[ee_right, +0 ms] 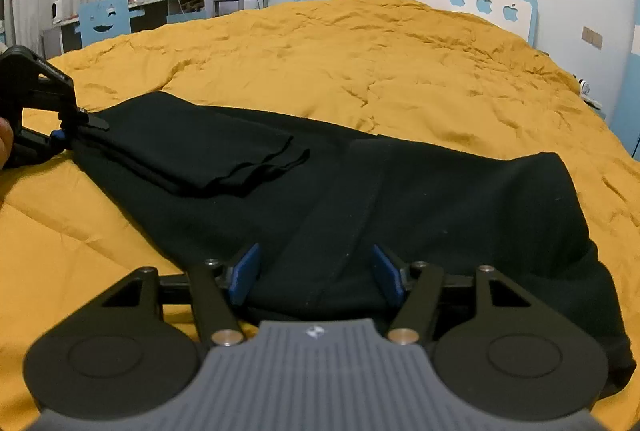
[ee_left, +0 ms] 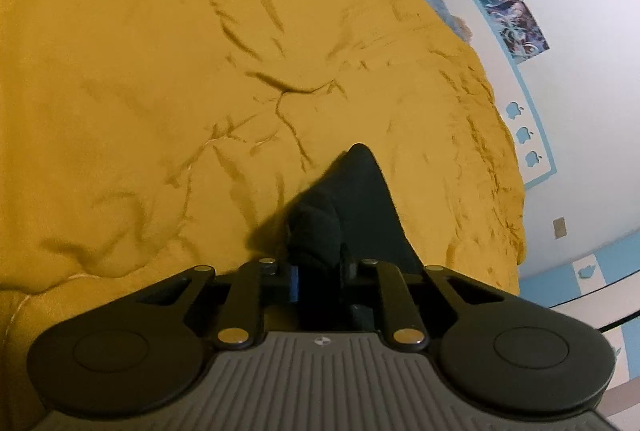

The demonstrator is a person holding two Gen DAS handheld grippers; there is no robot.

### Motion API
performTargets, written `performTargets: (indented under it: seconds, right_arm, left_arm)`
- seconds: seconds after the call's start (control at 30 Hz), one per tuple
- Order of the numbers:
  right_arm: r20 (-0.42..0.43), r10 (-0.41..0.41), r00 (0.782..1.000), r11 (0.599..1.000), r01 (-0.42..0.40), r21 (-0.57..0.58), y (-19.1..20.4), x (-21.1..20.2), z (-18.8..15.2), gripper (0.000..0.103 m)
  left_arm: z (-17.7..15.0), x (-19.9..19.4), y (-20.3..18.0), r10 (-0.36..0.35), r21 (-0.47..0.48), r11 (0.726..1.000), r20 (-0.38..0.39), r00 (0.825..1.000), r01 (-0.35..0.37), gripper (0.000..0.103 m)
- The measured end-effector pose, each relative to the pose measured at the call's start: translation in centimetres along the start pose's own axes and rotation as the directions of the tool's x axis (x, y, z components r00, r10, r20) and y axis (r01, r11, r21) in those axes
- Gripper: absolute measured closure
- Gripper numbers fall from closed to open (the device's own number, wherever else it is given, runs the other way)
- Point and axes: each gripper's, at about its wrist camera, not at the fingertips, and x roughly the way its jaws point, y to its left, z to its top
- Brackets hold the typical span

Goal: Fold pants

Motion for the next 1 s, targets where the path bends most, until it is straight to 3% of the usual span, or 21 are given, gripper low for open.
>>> performTargets:
  seconds: [0.13,0.33,0.4,0.53,0.63,0.73,0.83,1.0]
  right_arm:
    - [0.002,0.018,1.000,1.000,-0.018,0.016,-0.3,0.0,0.0,0.042]
    - [-0.041,0.061,0.997,0.998,-0.060,0.029,-1.0,0.2,1.1,0.038]
    - [-0.057,0.109,0.992,0.992,-0.105,0.065,-1.8,-0.4,2.4,0.039]
    - [-0.002,0.190,0.982,0.973,-0.188,0.132,-4.9,-2.6,4.4,0.039]
    - [0.009,0.131,0.991,0.986,-0.131,0.106,-6.6,-3.1,4.3,0.039]
    - [-0.033,0.071,0.997,0.996,-0.069,0.055,-7.5,-2.1,1.8,0.039]
    - [0.013,0.135,0.991,0.977,-0.136,0.164,-9.5,-1.3,-0.8,0.038]
    - [0.038,0.179,0.983,0.941,-0.183,0.285,-11.4,-1.9,0.2,0.040]
  left_arm:
    - [0.0,-0.7,-0.1,-0.038,-0.007,0.999,0.015,0.999,0.039,0.087]
    - [0.1,-1.5,-1.5,-0.042,0.022,0.999,0.015,0.999,0.042,0.087]
    - [0.2,-2.0,-2.3,-0.048,0.046,0.998,0.018,0.999,0.047,0.087]
    - [0.0,-2.7,-4.6,-0.036,0.116,0.993,0.036,0.999,0.031,0.087]
    - [-0.4,-3.1,-6.1,-0.026,0.168,0.986,0.057,0.998,0.016,0.087]
    - [-1.1,-3.4,-7.5,-0.017,0.207,0.978,0.074,0.997,0.001,0.087]
    - [-1.9,-3.6,-9.0,-0.010,0.245,0.969,0.086,0.996,-0.012,0.087]
    - [-3.9,-3.7,-12.6,-0.036,0.297,0.955,0.070,0.997,0.014,0.088]
